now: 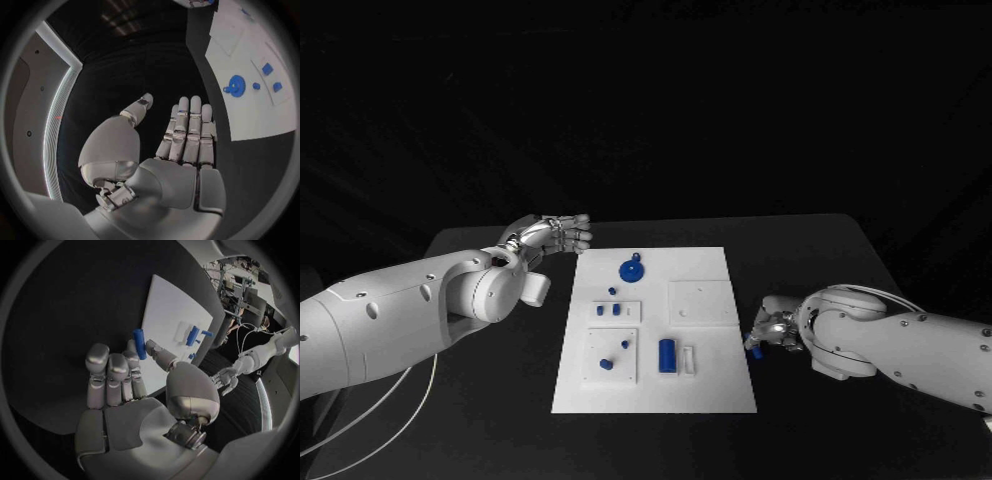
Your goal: Assemble the parts on the task board
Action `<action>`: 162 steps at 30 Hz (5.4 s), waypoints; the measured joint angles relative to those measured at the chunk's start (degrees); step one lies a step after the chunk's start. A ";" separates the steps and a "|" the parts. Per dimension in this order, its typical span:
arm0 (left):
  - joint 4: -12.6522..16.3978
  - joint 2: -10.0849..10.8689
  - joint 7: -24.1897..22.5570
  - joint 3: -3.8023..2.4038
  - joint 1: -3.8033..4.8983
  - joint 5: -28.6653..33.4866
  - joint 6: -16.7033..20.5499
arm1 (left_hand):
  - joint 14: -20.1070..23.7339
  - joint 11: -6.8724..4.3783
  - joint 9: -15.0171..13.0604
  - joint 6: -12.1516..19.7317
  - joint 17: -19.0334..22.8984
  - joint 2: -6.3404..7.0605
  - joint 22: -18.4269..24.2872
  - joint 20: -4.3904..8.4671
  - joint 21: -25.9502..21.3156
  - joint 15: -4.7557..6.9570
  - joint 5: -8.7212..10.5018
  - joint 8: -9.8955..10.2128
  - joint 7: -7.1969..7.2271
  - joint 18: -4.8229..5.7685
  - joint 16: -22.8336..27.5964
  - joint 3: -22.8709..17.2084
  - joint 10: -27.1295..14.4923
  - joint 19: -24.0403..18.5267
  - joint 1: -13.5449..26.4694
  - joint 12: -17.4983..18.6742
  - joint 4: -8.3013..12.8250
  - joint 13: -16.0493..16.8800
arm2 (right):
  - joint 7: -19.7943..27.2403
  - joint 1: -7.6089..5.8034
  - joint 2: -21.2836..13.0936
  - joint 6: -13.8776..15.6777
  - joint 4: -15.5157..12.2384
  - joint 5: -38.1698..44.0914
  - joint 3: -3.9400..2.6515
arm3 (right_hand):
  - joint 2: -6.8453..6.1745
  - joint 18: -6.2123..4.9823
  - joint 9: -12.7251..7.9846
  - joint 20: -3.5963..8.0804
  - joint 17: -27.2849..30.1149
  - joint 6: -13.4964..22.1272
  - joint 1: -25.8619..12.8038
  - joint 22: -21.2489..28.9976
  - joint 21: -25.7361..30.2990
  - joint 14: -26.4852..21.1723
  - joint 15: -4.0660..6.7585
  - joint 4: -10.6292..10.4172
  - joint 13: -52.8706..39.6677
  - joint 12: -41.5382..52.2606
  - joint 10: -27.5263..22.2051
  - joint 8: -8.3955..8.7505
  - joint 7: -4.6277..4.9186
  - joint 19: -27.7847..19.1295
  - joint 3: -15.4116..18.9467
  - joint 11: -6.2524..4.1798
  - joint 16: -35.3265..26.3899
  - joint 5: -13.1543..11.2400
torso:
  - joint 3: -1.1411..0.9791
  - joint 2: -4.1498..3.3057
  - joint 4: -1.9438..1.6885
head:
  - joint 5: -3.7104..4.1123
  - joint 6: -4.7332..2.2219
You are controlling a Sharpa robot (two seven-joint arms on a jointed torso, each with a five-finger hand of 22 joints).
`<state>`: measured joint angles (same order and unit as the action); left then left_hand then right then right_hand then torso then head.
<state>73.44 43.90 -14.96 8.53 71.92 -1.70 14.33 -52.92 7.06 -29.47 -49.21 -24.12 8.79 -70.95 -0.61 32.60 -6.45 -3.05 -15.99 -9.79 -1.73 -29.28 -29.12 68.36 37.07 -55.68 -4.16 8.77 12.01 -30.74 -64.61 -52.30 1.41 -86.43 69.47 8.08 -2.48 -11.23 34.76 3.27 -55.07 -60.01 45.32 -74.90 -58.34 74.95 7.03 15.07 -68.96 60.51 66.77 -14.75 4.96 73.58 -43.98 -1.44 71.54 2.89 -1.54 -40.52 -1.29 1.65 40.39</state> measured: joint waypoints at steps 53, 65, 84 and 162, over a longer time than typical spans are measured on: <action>0.03 -0.15 0.07 0.00 0.00 0.00 -0.19 | 0.00 0.00 -0.01 0.00 -0.29 0.00 -0.14 -0.20 -0.22 0.00 0.00 0.01 0.00 -0.01 0.22 0.03 0.00 -0.20 0.00 0.00 -0.28 0.02 | 0.54 1.47 11.43 1.93 1.75 -10.92 0.78 | 0.67 -0.38 -0.03 -0.10 -0.16 -0.63 -2.92 -0.02 -0.22 0.08 0.18 -1.01 0.05 -0.22 0.20 0.00 -0.26 0.10 0.73 -0.20 0.01 0.00 | -0.02 -0.04 -0.02 | -0.61 0.38; 0.00 -0.16 0.11 0.00 0.00 0.00 -0.26 | 0.00 0.00 -0.01 0.00 -0.35 0.00 -0.19 -0.20 -0.22 0.00 0.00 0.01 0.00 0.00 0.22 0.03 0.00 -0.20 0.00 0.00 -0.28 0.02 | 0.53 1.92 11.95 2.05 2.28 -10.48 0.78 | 0.66 -0.39 0.02 -0.11 -0.15 -0.63 -3.38 -0.02 -0.22 0.09 0.14 -1.16 0.04 -0.22 0.20 -0.02 -0.26 0.11 0.89 -0.20 0.01 0.00 | -0.01 -0.03 -0.02 | -0.82 0.44; 0.00 -0.11 0.22 0.00 0.00 0.00 -0.37 | 0.00 0.00 0.04 0.00 -0.40 0.00 -0.22 -0.20 -0.22 0.00 0.00 0.01 0.00 0.00 0.44 0.03 0.00 -0.20 0.00 0.00 -0.28 -0.03 | 0.52 2.13 12.33 2.10 2.81 -10.36 0.82 | -0.77 -0.40 -0.03 -0.08 -0.20 -0.62 -4.81 -0.01 -0.22 0.10 0.11 -1.07 0.01 -0.22 0.20 -0.05 -0.27 0.08 1.96 -0.20 0.01 0.00 | -0.01 -0.03 -0.03 | -1.03 0.57; 0.06 0.11 0.38 0.01 0.00 0.00 -0.52 | 0.00 0.00 0.03 0.20 -0.78 0.00 -0.39 -0.20 -0.44 0.00 0.00 -0.17 0.20 0.00 0.64 0.18 0.00 -0.20 0.00 0.00 -0.43 -0.01 | 3.73 2.80 10.39 -0.41 1.96 -10.09 0.82 | 2.70 -0.41 -0.01 0.41 -0.41 -0.42 -1.96 0.00 -0.22 0.09 0.12 0.74 -0.46 -0.66 0.19 -0.04 -0.47 -0.01 7.51 -0.20 0.02 0.00 | 0.01 -0.03 -0.02 | -1.15 0.81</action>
<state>73.50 44.01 -14.58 8.54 71.93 -1.70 13.81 -52.92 7.06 -29.44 -49.02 -24.91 8.79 -71.35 -0.82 32.16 -6.45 -3.05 -16.16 -9.60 -1.73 -28.64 -28.93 68.36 36.87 -55.68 -4.16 8.34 12.01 -27.01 -61.80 -41.91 1.00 -84.47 59.38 8.90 0.22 -11.64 34.74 3.67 -55.47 -60.44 43.36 -74.90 -58.56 75.04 7.15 15.81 -69.41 59.84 66.96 -14.79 4.49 73.57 -36.47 -1.63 71.56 2.88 -1.53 -40.55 -1.30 0.50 41.19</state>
